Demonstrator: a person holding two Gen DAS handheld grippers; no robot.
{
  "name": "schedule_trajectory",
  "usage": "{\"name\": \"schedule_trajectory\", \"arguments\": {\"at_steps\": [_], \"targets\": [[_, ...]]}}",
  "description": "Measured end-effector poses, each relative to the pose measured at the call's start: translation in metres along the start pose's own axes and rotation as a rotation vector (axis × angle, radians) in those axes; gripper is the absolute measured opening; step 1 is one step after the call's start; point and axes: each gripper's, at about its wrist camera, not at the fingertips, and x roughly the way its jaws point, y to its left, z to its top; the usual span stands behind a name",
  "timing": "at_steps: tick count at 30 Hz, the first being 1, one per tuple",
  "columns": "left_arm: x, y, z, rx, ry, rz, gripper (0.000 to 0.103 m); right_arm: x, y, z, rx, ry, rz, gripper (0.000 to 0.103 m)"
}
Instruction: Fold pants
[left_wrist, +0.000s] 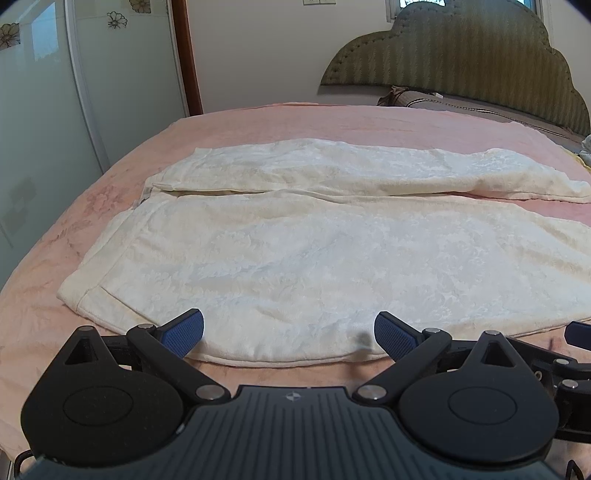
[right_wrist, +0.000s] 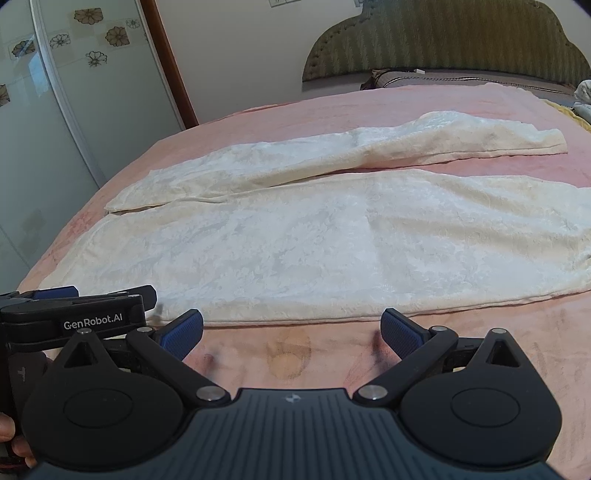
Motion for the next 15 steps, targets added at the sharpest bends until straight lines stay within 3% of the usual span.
{"name": "schedule_trajectory", "arguments": {"at_steps": [15], "targets": [[0.0023, 0.0001, -0.0027, 0.003, 0.003, 0.002, 0.1, 0.0009, 0.0003, -0.0023, 0.003, 0.006, 0.008, 0.103]]}}
